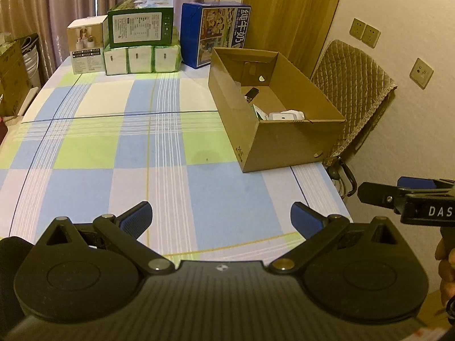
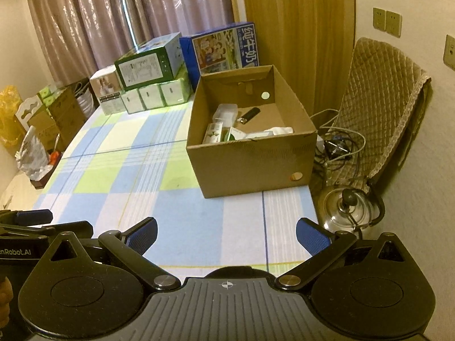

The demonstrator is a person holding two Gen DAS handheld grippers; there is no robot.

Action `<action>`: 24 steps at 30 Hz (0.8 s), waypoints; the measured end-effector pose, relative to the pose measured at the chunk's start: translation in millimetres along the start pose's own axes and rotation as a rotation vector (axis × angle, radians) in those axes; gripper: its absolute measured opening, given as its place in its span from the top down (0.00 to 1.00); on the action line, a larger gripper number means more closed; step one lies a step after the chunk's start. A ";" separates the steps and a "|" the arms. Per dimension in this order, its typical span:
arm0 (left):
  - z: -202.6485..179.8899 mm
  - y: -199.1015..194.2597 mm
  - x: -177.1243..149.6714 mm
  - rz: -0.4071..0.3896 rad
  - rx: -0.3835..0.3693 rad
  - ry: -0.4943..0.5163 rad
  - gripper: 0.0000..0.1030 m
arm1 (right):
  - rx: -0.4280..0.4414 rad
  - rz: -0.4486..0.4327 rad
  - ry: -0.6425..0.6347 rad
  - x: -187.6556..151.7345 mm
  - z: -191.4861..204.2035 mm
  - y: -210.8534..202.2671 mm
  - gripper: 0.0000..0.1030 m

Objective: Organize objects

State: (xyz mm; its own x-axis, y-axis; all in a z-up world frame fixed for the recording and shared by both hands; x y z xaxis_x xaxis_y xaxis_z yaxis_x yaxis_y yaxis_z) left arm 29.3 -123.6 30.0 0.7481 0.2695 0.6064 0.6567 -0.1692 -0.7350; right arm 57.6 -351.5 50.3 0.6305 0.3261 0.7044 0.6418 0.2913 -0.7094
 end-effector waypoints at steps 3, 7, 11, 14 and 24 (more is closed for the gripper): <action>-0.8 -1.9 1.3 -0.019 0.007 0.007 0.01 | 0.001 -0.003 -0.003 1.1 1.0 -1.3 0.02; -0.4 -2.0 2.4 -0.026 0.010 0.001 0.01 | -0.003 -0.005 -0.004 1.8 2.0 -1.7 0.02; -1.0 -1.4 2.6 -0.027 0.013 0.000 0.01 | -0.003 -0.001 -0.003 2.2 1.9 -1.2 0.02; -1.5 -1.6 2.6 -0.028 0.012 0.000 0.01 | -0.002 0.000 -0.001 2.4 1.2 -1.5 0.02; -1.4 -0.8 3.8 -0.026 0.006 -0.003 0.01 | 0.001 0.001 -0.003 2.5 3.1 -1.5 0.02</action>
State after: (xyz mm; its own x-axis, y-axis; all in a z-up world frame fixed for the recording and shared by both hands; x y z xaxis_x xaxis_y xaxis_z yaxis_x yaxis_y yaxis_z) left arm 31.7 -123.8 33.3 0.7303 0.2768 0.6246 0.6756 -0.1566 -0.7205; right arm 56.8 -348.4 53.0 0.6296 0.3287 0.7039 0.6410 0.2921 -0.7098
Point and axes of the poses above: each gripper's, at about its wrist camera, not at the fingertips, and y roughly the way its jaws point, z to its left, x to its top, the point moved 4 cm from there along y, roughly the way its jaws point, and after that the axes turned 15 degrees about -y, right-handed, at the moved point
